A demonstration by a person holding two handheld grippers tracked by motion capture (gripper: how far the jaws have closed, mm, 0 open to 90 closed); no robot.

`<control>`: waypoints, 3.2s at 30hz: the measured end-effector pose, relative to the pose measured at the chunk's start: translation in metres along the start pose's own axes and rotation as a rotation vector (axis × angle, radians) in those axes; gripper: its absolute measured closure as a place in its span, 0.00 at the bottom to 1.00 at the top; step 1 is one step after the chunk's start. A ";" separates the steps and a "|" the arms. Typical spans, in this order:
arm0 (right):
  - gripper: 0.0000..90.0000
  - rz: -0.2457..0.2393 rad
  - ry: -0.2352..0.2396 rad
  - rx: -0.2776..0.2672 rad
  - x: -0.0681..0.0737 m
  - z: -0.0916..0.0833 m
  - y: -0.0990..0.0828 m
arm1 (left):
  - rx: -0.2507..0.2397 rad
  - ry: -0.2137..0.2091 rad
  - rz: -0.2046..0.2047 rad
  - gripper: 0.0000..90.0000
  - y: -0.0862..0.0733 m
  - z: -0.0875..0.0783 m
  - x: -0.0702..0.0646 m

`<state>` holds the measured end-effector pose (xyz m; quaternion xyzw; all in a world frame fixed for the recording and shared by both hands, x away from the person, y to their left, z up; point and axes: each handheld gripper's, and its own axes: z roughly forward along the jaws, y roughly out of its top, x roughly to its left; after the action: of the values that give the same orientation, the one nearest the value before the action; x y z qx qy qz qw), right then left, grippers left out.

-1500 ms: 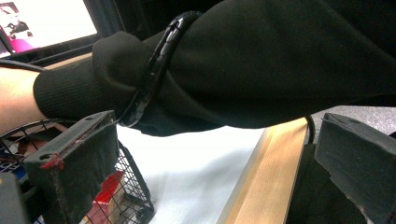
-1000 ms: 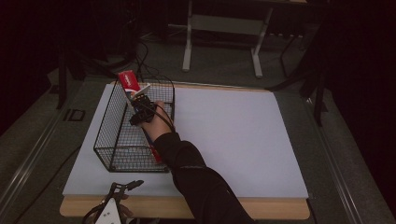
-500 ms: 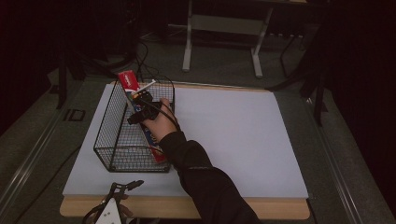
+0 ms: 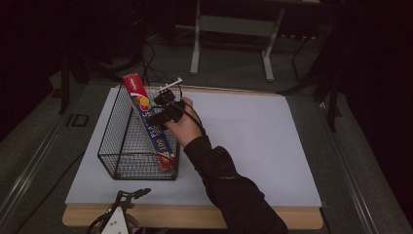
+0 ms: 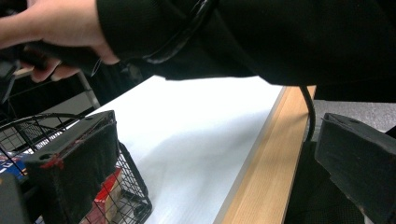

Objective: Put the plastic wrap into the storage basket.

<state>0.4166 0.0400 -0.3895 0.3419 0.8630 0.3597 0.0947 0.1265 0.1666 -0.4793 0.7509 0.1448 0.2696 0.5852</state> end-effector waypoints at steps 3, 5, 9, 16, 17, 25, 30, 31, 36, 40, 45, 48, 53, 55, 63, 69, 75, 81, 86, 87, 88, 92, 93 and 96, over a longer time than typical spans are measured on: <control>0.15 -0.005 -0.002 -0.011 -0.005 -0.011 -0.005 | 0.000 0.002 -0.001 0.00 0.000 0.000 0.000; 0.15 -0.005 -0.002 -0.018 -0.007 -0.016 -0.007 | 0.000 0.001 -0.001 0.00 0.000 0.000 0.000; 0.16 -0.005 -0.007 -0.037 -0.016 -0.033 -0.017 | 0.001 0.001 -0.002 0.00 0.000 0.001 0.000; 0.16 -0.002 -0.009 -0.056 -0.028 -0.050 -0.037 | 0.004 0.001 0.001 0.00 0.000 0.002 0.000; 0.16 -0.003 -0.009 -0.057 -0.030 -0.053 -0.039 | 0.004 0.001 0.001 0.00 0.000 0.002 0.000; 0.15 0.003 -0.012 -0.086 -0.043 -0.074 -0.061 | 0.006 -0.002 -0.001 0.00 0.000 0.003 0.000; 0.15 0.005 0.001 -0.090 -0.050 -0.083 -0.076 | 0.007 -0.003 0.001 0.00 0.000 0.003 0.000; 0.15 0.002 0.001 -0.087 -0.052 -0.085 -0.080 | 0.007 -0.002 0.001 0.00 0.000 0.003 0.000; 0.15 0.014 0.006 -0.080 -0.057 -0.088 -0.095 | 0.008 -0.003 0.000 0.00 0.000 0.004 0.000; 0.15 0.022 0.011 -0.077 -0.065 -0.093 -0.116 | 0.009 0.000 0.006 0.00 0.000 0.004 -0.001; 0.15 0.036 0.022 -0.089 -0.073 -0.096 -0.135 | 0.010 -0.005 0.008 0.00 0.000 0.005 -0.001; 0.15 0.041 0.022 -0.085 -0.076 -0.097 -0.149 | 0.012 -0.006 0.010 0.00 0.000 0.005 -0.001; 0.15 0.063 0.023 -0.084 -0.083 -0.100 -0.168 | 0.012 -0.005 0.011 0.00 0.000 0.005 -0.001; 0.15 0.070 0.016 -0.085 -0.085 -0.102 -0.175 | 0.012 -0.004 0.010 0.00 0.000 0.005 -0.001; 0.15 0.090 -0.005 -0.098 -0.091 -0.111 -0.206 | 0.016 -0.007 0.009 0.00 0.000 0.006 -0.002; 0.15 0.125 -0.005 -0.092 -0.097 -0.117 -0.224 | 0.017 -0.009 0.008 0.00 0.000 0.006 -0.002; 0.15 0.109 -0.011 -0.116 -0.099 -0.124 -0.240 | 0.017 -0.009 0.008 0.00 0.000 0.006 -0.002; 0.15 0.074 -0.013 -0.113 -0.097 -0.126 -0.253 | 0.016 -0.010 0.006 0.00 0.000 0.006 -0.002; 0.15 0.066 -0.016 -0.114 -0.099 -0.128 -0.263 | 0.016 -0.011 0.008 0.00 0.000 0.006 -0.002; 0.15 0.072 -0.018 -0.111 -0.101 -0.130 -0.268 | 0.016 -0.012 0.009 0.00 0.000 0.006 -0.002; 0.15 0.072 -0.018 -0.111 -0.101 -0.130 -0.268 | 0.017 -0.012 0.009 0.00 0.000 0.006 -0.003; 0.15 0.091 -0.038 -0.105 -0.105 -0.135 -0.276 | 0.017 -0.010 0.011 0.00 0.001 0.005 -0.003; 0.15 0.095 -0.046 -0.105 -0.107 -0.136 -0.279 | 0.014 -0.011 0.008 0.00 0.001 0.005 -0.003; 0.15 0.115 -0.060 -0.107 -0.112 -0.138 -0.284 | 0.018 -0.018 0.011 0.00 0.001 0.005 -0.004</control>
<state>0.2955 -0.2545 -0.4938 0.3959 0.8183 0.3997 0.1179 0.1260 0.1602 -0.4803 0.7593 0.1379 0.2647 0.5783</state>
